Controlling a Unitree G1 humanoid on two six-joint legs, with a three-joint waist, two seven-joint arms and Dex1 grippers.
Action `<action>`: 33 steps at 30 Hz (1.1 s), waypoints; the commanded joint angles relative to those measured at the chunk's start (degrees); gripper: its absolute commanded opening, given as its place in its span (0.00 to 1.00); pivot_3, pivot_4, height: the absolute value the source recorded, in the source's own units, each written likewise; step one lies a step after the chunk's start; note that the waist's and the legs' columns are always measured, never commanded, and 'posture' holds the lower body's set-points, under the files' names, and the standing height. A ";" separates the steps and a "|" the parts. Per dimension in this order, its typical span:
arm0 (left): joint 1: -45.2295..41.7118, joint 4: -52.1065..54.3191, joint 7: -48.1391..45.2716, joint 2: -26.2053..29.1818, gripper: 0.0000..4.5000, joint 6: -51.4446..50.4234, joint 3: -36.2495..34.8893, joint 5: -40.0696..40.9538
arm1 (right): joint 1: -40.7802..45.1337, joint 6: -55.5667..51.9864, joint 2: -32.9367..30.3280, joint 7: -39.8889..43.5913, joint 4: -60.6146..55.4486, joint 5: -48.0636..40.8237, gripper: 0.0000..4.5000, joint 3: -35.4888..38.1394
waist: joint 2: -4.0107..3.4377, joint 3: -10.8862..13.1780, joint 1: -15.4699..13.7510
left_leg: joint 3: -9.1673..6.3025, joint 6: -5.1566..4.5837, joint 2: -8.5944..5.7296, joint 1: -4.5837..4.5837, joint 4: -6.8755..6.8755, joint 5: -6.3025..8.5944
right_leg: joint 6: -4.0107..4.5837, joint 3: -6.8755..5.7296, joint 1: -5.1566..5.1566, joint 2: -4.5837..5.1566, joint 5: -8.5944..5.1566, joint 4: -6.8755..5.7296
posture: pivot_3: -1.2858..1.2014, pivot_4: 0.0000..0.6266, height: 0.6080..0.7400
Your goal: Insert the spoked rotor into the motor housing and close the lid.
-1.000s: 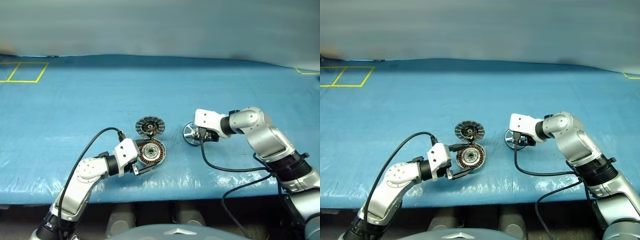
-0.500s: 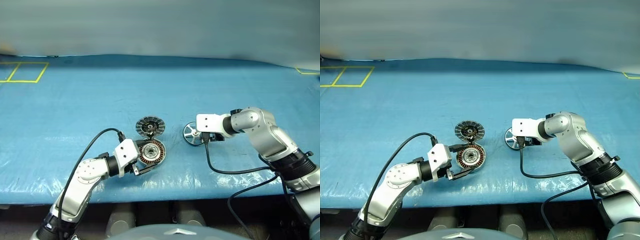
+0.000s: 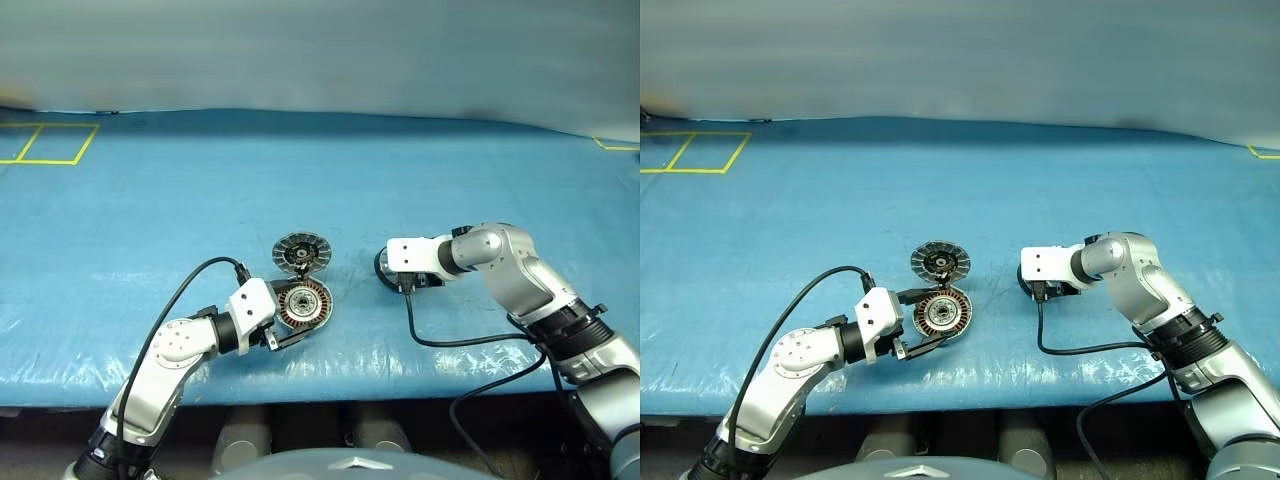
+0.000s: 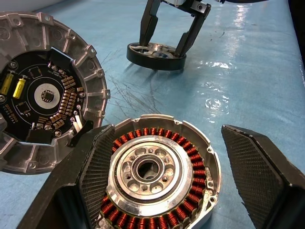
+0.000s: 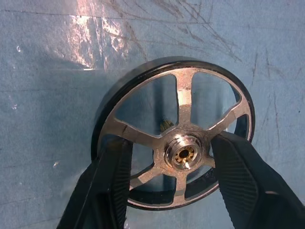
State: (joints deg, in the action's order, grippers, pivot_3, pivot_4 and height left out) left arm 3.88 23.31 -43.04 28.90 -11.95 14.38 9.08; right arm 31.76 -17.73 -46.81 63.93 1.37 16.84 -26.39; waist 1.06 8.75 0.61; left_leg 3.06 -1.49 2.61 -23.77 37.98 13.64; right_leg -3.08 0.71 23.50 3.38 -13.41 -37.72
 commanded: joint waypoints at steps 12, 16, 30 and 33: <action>-1.32 4.94 -1.12 -2.12 0.85 1.24 -1.05 5.21 | -4.87 -4.94 0.37 0.19 -5.17 -4.13 0.41 5.96 | 0.01 -0.01 -0.13 | -0.02 0.00 0.00 -0.02 0.01 0.00 | 0.00 0.00 -0.01 0.00 0.00 0.00 | 0.52 0.24 1.00; -1.82 4.67 -1.80 -1.49 0.85 1.23 -0.36 5.33 | -7.48 -8.75 0.54 -1.00 -7.53 -6.35 0.41 9.06 | 0.01 -0.01 -0.06 | -0.02 0.01 0.00 0.02 0.02 -0.01 | 0.00 0.00 -0.04 -0.01 0.00 -0.03 | 0.52 0.24 1.00; 5.54 4.44 0.21 1.37 0.85 2.20 -8.99 7.42 | -19.24 -22.20 11.80 -6.22 -31.89 -29.86 0.41 18.71 | -0.02 0.01 0.05 | -0.06 0.01 0.02 -0.01 -0.02 0.00 | 0.00 0.01 0.02 -0.02 -0.01 -0.02 | 0.52 0.24 1.00; 9.14 4.67 1.75 0.33 0.85 3.54 -10.66 7.48 | -19.93 -22.92 13.52 -8.56 -32.63 -31.48 0.41 18.10 | -0.02 0.01 0.02 | -0.05 0.01 0.02 -0.01 -0.02 0.00 | 0.00 0.00 0.02 0.00 -0.01 -0.02 | 0.52 0.24 1.00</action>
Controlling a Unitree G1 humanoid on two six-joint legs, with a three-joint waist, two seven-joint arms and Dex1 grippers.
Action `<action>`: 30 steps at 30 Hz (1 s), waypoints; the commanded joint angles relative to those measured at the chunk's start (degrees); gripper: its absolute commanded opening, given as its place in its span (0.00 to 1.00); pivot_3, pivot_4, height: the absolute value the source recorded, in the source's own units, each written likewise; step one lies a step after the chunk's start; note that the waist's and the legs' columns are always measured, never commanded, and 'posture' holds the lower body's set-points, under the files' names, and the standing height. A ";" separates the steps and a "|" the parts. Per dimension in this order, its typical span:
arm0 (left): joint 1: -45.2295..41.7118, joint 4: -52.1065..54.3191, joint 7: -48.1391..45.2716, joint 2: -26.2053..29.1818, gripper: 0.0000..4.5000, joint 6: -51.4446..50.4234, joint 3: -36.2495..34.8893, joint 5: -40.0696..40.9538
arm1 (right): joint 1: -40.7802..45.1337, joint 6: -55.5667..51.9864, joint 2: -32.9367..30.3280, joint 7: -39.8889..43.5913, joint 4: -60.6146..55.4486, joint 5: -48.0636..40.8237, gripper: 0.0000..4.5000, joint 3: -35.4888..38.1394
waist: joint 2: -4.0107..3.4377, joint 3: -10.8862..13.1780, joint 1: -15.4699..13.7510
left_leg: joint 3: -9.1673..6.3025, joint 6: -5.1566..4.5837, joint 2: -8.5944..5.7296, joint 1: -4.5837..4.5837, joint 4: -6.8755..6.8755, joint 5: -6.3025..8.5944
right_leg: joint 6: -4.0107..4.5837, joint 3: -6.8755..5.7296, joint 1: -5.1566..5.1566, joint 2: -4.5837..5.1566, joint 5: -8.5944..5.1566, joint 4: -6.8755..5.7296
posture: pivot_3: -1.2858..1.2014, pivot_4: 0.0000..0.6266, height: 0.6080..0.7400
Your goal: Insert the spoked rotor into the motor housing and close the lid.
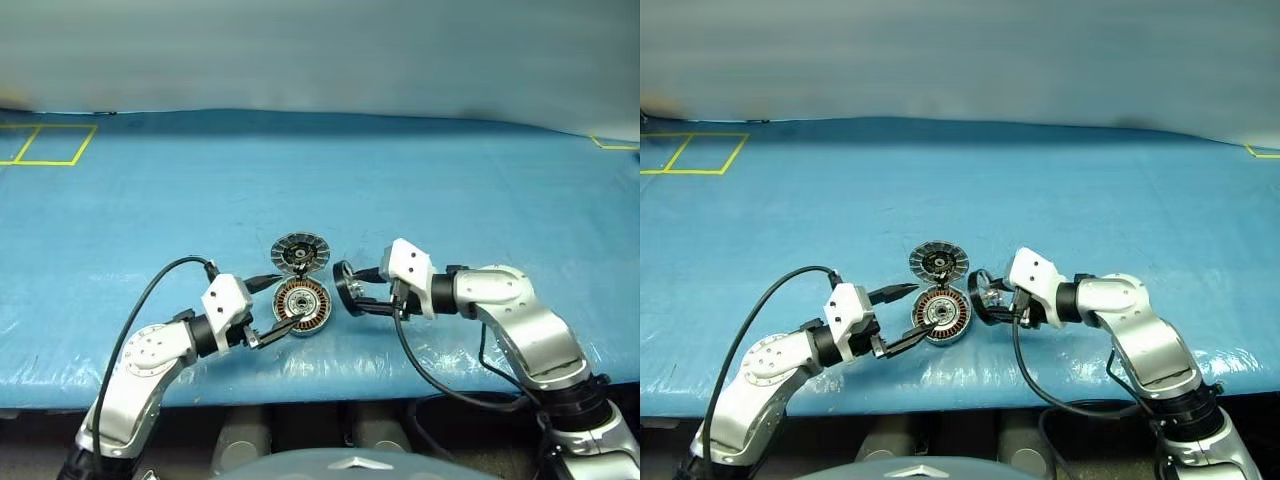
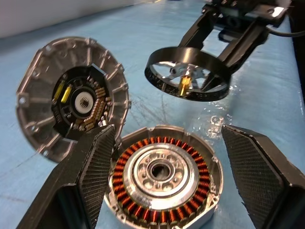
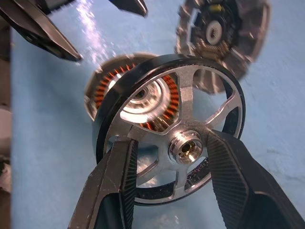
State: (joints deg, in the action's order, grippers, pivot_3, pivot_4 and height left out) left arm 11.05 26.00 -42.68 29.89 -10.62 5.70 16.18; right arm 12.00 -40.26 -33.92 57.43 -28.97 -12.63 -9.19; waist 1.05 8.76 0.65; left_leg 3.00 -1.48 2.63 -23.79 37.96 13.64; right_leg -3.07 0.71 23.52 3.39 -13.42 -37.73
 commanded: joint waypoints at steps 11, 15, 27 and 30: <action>10.11 -1.41 6.72 -6.74 0.85 9.18 -1.85 -2.43 | 1.51 1.13 3.00 -5.53 0.08 -2.53 0.41 -5.97 | 0.01 -0.01 -0.03 | 0.01 0.00 0.00 -0.01 0.00 0.00 | 0.03 -0.05 0.08 0.08 -0.01 0.02 | 0.52 0.24 1.00; 10.99 -4.51 8.26 -9.21 0.85 12.46 -0.63 -4.22 | 2.60 2.44 2.83 -5.92 1.66 -1.71 0.41 -8.50 | 0.01 -0.01 -0.03 | 0.02 0.00 -0.01 0.00 0.01 0.01 | 0.03 -0.04 0.11 0.09 -0.01 0.03 | 0.52 0.24 1.00; 11.73 -11.92 16.26 -18.93 0.85 19.56 1.36 -6.93 | 2.75 4.68 2.94 -8.04 2.96 -0.96 0.41 -10.48 | 0.03 -0.03 0.01 | 0.02 -0.01 0.01 0.00 0.01 0.01 | 0.02 -0.07 0.09 0.08 -0.01 0.05 | 0.52 0.24 1.00; 11.47 -14.13 16.65 -20.25 0.85 21.34 1.31 -6.31 | 2.71 6.73 2.48 -9.14 3.78 1.26 0.41 -11.17 | 0.03 -0.03 -0.01 | 0.01 -0.01 0.01 0.00 0.01 0.01 | 0.02 -0.09 0.14 0.08 -0.02 0.06 | 0.52 0.24 1.00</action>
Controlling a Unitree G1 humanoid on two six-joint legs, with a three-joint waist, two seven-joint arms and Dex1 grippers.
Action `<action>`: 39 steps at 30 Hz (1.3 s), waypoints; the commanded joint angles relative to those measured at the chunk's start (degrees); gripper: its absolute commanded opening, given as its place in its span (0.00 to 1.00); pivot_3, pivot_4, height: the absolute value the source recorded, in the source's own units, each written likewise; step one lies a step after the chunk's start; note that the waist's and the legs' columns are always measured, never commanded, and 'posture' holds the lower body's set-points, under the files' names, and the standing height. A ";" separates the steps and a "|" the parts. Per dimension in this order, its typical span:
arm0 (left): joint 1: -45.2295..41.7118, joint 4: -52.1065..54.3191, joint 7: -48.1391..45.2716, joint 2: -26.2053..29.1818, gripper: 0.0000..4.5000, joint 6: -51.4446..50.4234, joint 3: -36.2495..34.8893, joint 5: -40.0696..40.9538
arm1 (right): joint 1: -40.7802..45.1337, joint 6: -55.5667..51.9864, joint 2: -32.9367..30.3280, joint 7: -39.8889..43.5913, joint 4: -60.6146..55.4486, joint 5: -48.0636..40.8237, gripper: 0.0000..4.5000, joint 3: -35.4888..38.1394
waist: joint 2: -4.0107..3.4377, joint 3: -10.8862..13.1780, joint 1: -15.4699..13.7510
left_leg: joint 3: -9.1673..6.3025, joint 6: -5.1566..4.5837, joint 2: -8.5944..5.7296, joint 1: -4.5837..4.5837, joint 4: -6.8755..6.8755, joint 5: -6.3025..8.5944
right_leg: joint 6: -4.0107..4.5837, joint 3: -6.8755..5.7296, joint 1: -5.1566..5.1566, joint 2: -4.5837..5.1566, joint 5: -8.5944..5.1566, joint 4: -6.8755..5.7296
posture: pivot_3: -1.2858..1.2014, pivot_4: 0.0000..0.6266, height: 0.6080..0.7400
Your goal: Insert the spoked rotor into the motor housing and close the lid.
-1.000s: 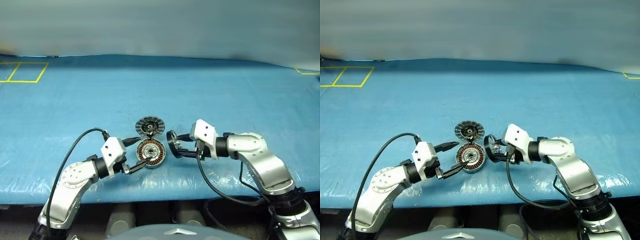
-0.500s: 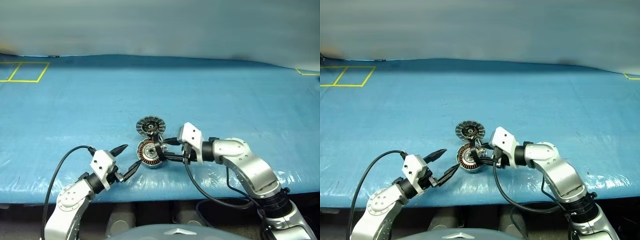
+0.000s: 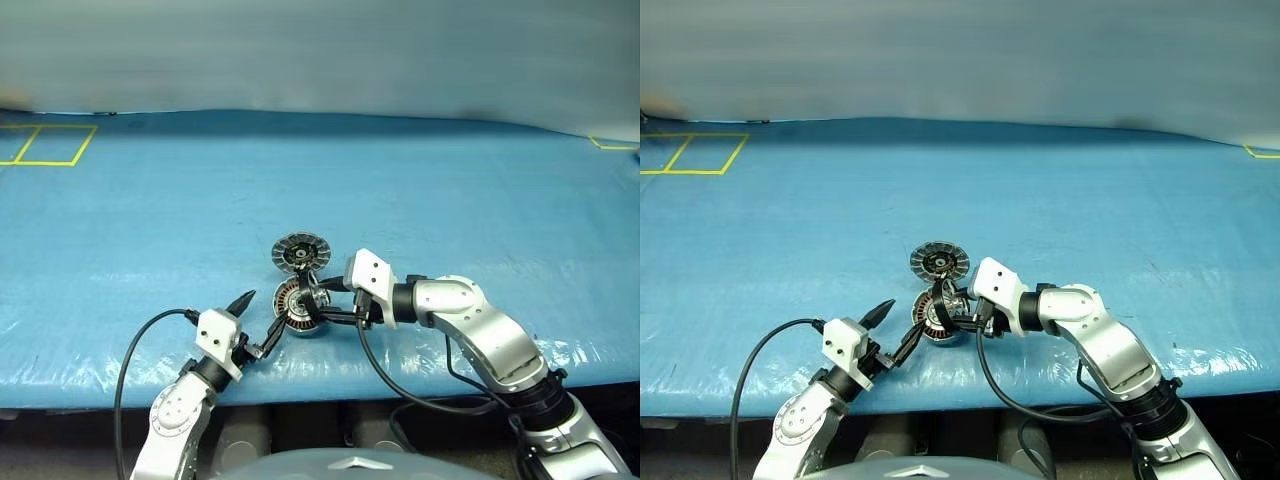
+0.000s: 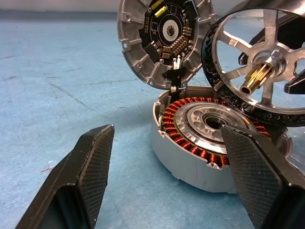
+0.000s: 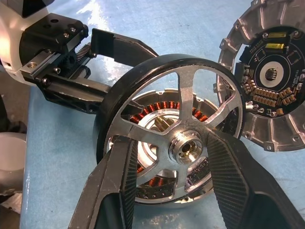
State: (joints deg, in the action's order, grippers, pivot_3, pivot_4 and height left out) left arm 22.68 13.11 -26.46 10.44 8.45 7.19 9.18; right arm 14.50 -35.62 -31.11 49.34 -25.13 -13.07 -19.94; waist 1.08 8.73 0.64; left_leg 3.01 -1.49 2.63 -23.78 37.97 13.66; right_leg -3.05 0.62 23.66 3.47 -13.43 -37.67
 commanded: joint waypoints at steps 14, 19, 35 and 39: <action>-0.53 -9.10 -1.74 -1.96 0.85 6.96 1.44 1.90 | 0.14 8.84 -3.63 -1.99 -0.24 10.29 0.41 -3.98 | -0.01 -0.13 -0.24 | -0.07 0.00 0.01 0.08 0.11 0.00 | -0.26 -0.06 -0.01 0.16 -0.14 0.01 | 0.52 0.24 1.00; 1.25 -7.67 -7.13 1.33 0.85 7.76 0.95 5.65 | 0.55 7.77 -3.33 -1.81 -1.36 9.37 0.41 -2.83 | 0.00 -0.13 -0.17 | -0.07 -0.01 0.03 0.06 0.03 0.02 | -0.20 -0.07 0.03 0.16 -0.12 0.06 | 0.52 0.24 1.00; 3.38 -2.72 -9.24 7.28 0.85 8.72 -0.81 5.21 | 1.71 7.02 -4.95 -0.18 -1.48 13.43 0.41 -6.66 | 0.00 -0.12 0.01 | -0.08 -0.08 0.12 -0.05 -0.14 0.08 | -0.01 -0.18 0.04 0.19 0.01 0.45 | 0.52 0.24 1.00; 3.74 -1.74 -9.63 7.33 0.85 7.89 -0.46 6.04 | 1.94 6.89 -4.79 -0.29 -1.67 14.19 0.41 -7.00 | 0.00 -0.12 0.03 | -0.08 -0.09 0.12 -0.05 -0.17 0.10 | -0.02 -0.18 0.02 0.17 0.02 0.53 | 0.52 0.24 1.00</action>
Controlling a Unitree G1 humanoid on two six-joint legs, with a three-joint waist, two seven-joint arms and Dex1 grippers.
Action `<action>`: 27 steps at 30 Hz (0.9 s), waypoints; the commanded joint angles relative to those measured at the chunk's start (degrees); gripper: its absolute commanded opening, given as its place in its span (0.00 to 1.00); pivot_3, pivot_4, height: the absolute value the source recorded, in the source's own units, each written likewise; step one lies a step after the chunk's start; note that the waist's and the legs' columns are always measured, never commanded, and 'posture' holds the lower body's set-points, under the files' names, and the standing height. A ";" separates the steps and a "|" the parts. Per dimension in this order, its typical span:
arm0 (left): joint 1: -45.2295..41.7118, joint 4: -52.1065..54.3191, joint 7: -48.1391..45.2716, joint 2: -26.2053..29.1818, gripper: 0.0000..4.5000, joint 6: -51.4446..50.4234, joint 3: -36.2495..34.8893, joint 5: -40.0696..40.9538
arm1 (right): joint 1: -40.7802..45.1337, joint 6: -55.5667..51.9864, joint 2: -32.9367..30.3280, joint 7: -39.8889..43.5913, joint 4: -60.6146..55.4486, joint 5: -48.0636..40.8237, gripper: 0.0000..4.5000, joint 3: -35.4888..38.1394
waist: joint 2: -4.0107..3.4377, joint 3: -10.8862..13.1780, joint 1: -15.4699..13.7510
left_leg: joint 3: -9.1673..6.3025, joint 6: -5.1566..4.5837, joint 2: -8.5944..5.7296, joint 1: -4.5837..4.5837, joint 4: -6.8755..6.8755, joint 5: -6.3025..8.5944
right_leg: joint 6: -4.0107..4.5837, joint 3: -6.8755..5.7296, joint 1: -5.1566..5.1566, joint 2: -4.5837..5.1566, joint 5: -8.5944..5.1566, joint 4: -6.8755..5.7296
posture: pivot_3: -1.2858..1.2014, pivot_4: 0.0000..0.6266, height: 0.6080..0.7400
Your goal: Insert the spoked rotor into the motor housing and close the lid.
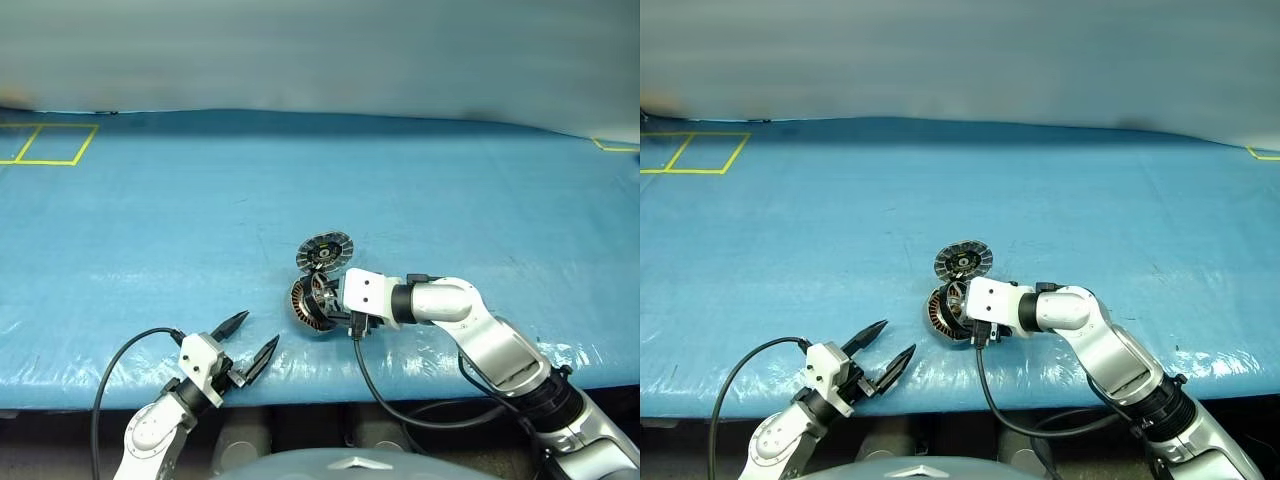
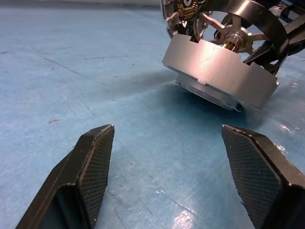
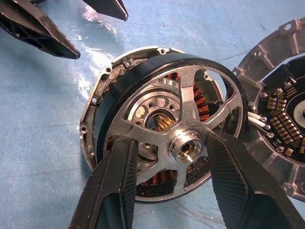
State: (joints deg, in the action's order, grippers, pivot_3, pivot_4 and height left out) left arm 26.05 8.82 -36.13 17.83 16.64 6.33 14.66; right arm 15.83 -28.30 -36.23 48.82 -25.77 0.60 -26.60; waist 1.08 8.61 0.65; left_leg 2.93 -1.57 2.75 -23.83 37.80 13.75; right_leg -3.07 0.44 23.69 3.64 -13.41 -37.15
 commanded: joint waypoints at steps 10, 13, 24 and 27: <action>0.31 4.55 0.12 0.09 0.85 -2.46 0.19 0.70 | 2.39 0.13 0.07 0.52 -0.84 3.80 0.69 -1.48 | 0.00 0.00 -0.01 | 0.00 0.01 -0.01 0.00 0.00 0.01 | 0.00 -0.01 0.00 -0.02 0.00 0.04 | 0.52 0.24 1.00; 0.22 4.13 -0.02 -0.22 0.85 -2.59 0.36 0.81 | 2.72 -2.58 1.46 1.17 -1.37 1.82 0.83 -0.49 | 0.00 0.01 -0.02 | 0.00 0.00 -0.01 -0.02 -0.01 0.02 | 0.00 -0.01 0.01 -0.02 0.00 0.06 | 0.52 0.24 1.00; 1.42 4.76 -0.94 0.51 0.85 -3.11 0.26 1.30 | 0.93 -5.24 5.54 1.60 -3.41 -9.16 0.83 6.58 | 0.01 0.00 -0.05 | 0.00 -0.07 -0.02 -0.08 -0.01 0.16 | -0.01 -0.01 -0.01 -0.02 0.01 0.21 | 0.52 0.24 1.00; 1.30 4.71 -1.02 0.46 0.85 -2.95 0.46 1.13 | -1.00 -8.07 9.79 0.84 -2.61 -16.01 0.71 10.63 | 0.00 0.00 -0.03 | 0.00 -0.06 -0.01 -0.08 -0.01 0.16 | -0.01 -0.02 -0.02 -0.04 0.01 0.21 | 0.52 0.24 1.00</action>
State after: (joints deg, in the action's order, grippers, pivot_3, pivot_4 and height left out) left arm 27.44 11.46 -36.91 18.22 13.05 6.33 15.85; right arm 15.17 -35.23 -27.35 49.86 -27.24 -11.52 -18.55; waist 1.08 8.62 0.63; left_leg 2.93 -1.63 2.74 -23.91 37.79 13.92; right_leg -3.08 0.42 23.65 3.60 -13.40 -36.94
